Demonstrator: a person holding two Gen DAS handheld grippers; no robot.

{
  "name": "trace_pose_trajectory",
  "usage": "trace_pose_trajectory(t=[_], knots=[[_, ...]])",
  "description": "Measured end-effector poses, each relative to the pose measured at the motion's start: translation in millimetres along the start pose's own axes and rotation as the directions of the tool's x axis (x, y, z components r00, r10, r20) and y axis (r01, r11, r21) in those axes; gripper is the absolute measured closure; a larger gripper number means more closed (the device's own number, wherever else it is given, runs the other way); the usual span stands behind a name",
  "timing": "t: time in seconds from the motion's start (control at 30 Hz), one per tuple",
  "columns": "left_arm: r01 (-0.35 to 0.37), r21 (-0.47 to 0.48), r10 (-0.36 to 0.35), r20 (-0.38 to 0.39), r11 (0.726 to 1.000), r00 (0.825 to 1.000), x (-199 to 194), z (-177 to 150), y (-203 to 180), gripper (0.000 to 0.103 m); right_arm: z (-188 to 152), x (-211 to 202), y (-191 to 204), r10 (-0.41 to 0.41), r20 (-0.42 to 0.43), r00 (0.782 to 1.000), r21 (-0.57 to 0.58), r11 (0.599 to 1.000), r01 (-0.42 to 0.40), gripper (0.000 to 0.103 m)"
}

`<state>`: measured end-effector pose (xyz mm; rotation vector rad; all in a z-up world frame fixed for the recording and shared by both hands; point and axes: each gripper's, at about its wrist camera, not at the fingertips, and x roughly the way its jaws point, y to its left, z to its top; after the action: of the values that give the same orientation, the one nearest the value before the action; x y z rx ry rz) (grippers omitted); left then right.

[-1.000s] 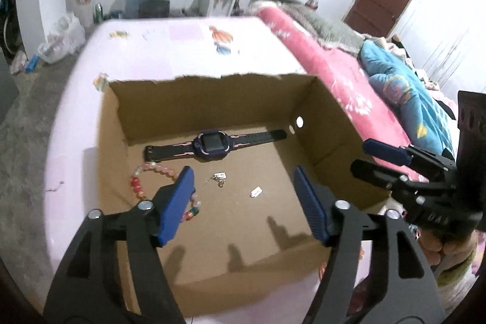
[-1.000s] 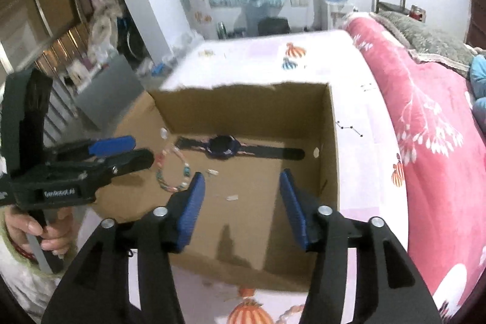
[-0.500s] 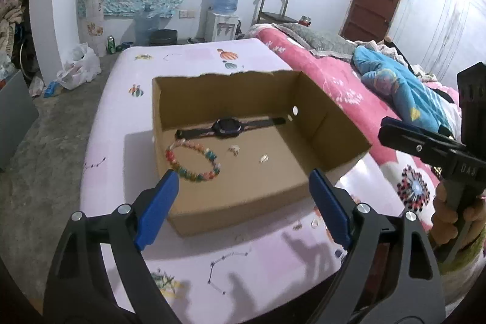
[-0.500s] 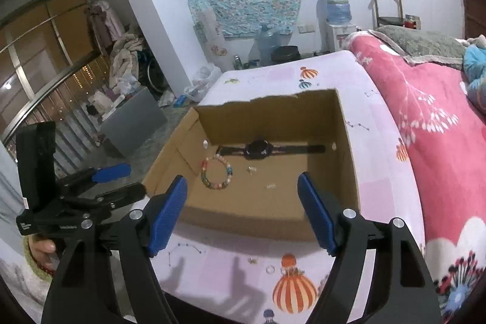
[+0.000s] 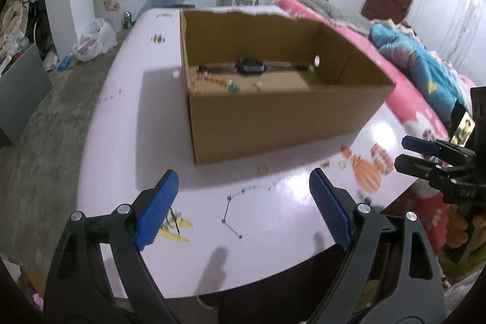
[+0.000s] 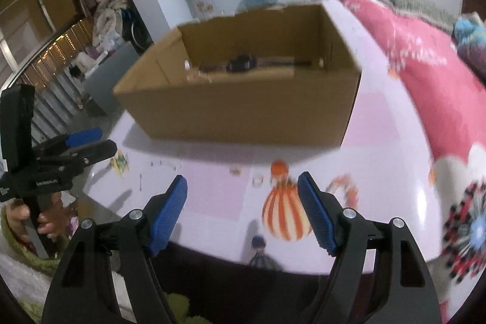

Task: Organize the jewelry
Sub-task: 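Withdraw both tools from the box toward the gold rings, then grasp a gold ring with the right tool while the left tool grasps another gold ring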

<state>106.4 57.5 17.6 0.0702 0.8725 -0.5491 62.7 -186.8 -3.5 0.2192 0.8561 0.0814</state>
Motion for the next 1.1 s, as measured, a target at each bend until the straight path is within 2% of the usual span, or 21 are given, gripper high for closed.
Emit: trace_pose_trajectory(t=[0.2, 0.43, 0.67, 0.83, 1.1], knots=[[-0.010, 0.045, 0.011, -0.026, 0.999, 1.000, 23.6, -14.1, -9.8, 0.019, -20.6, 25.0, -1.9, 0.023, -0.062, 0.998, 0.056, 0.998, -0.020, 0.030], [-0.038, 0.124, 0.042, -0.027, 0.992, 0.999, 40.7, -20.8, -22.0, 0.019, -26.1, 28.9, -9.6, 0.018, -0.047, 0.999, 0.071, 0.997, -0.015, 0.031], [-0.041, 0.144, 0.045, -0.030, 0.989, 0.999, 53.6, -20.6, -26.5, 0.019, -16.2, 41.9, -5.7, 0.044, -0.026, 0.999, 0.037, 0.998, -0.043, 0.056], [-0.038, 0.145, 0.041, -0.021, 0.989, 0.999, 55.5, -17.9, -26.9, 0.019, -11.6, 61.5, -6.4, 0.040, -0.051, 0.998, 0.023, 0.999, -0.039, 0.070], [-0.039, 0.150, 0.043, -0.027, 0.988, 0.999, 61.6, -17.4, -26.0, 0.019, -9.0, 78.8, -1.0, -0.031, -0.062, 0.998, -0.046, 0.999, 0.029, 0.079]])
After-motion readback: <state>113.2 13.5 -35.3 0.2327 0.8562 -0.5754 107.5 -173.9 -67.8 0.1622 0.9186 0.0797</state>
